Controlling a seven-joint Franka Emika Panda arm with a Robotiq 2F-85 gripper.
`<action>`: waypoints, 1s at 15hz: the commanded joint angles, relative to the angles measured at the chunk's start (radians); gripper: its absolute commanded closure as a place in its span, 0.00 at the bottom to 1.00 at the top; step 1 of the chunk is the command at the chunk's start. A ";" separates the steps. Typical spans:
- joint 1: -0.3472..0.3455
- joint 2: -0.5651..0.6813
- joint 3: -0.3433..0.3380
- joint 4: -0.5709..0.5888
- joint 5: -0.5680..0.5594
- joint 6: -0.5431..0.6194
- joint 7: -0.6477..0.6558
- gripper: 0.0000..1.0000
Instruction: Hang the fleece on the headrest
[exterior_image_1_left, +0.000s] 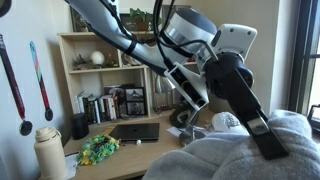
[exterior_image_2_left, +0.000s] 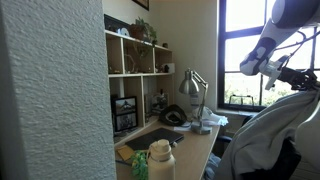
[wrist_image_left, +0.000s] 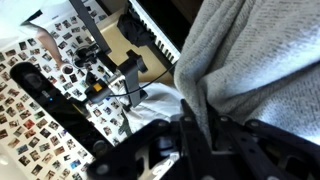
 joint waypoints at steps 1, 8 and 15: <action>-0.021 -0.024 -0.017 -0.029 -0.035 -0.009 0.022 0.94; -0.037 -0.023 -0.028 -0.044 -0.026 0.003 0.069 0.53; -0.024 -0.026 -0.015 -0.009 -0.037 0.015 0.087 0.01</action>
